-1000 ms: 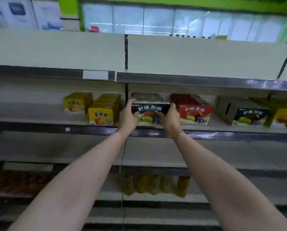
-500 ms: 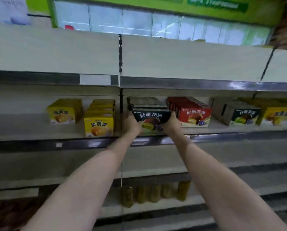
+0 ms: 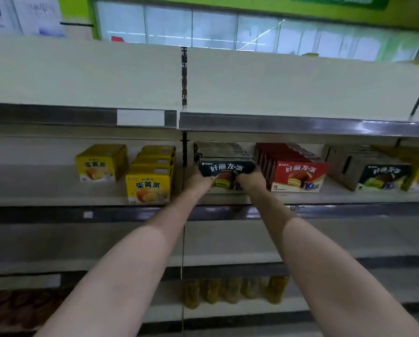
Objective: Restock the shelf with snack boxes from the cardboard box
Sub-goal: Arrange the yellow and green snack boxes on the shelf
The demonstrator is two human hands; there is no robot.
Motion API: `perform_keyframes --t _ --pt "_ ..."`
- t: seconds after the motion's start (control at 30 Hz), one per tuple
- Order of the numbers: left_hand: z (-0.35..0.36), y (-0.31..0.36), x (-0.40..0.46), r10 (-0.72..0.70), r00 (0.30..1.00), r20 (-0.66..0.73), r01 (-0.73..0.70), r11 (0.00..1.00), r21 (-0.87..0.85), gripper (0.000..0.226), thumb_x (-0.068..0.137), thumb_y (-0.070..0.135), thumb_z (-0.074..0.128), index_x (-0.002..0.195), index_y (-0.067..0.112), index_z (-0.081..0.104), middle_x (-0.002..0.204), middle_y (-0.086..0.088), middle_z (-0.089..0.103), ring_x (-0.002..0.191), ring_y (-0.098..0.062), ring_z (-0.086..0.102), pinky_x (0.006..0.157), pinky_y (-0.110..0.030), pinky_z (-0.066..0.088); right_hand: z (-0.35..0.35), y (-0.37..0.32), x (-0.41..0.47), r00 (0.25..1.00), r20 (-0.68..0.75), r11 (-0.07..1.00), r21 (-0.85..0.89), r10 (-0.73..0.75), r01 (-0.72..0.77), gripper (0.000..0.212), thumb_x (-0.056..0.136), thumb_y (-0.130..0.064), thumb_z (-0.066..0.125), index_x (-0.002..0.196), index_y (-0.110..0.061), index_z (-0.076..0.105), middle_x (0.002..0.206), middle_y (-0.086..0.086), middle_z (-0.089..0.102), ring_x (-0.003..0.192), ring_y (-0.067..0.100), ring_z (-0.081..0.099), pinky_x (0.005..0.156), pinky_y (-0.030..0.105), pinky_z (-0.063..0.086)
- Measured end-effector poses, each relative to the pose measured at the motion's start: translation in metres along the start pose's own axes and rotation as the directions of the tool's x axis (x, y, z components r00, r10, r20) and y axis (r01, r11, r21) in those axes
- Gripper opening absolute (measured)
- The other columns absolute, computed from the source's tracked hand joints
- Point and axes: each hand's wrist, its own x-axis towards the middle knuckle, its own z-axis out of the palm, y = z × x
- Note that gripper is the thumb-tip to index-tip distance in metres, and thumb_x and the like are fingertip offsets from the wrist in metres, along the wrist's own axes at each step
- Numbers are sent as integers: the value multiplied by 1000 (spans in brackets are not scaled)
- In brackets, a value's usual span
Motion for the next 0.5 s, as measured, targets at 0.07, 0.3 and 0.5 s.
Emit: perform_keyframes --t 0.07,0.3,0.5 --pt "2 1 -1 -18 1000 14 19 999 -31 60 96 15 56 150 11 31 136 -13 54 120 -30 55 89 -29 43 3 0 2 1000 -16 1000 0 -19 19 58 87 -18 68 140 -9 46 127 18 63 119 34 59 94 33 45" --pt "7 -3 7 -75 997 -8 74 997 -31 79 98 26 53 158 16 3 151 -13 42 131 -32 48 105 -34 40 19 2 7 998 -11 998 -27 -64 64 70 87 -31 73 141 -10 35 132 17 59 120 35 57 97 37 46" --pt "7 -6 6 -40 999 -35 39 999 -30 79 97 19 54 158 19 3 153 -10 38 135 -30 44 106 -35 38 24 7 10 999 -48 991 131 -20 26 67 82 -23 74 138 -12 39 128 15 63 116 34 61 97 38 50"
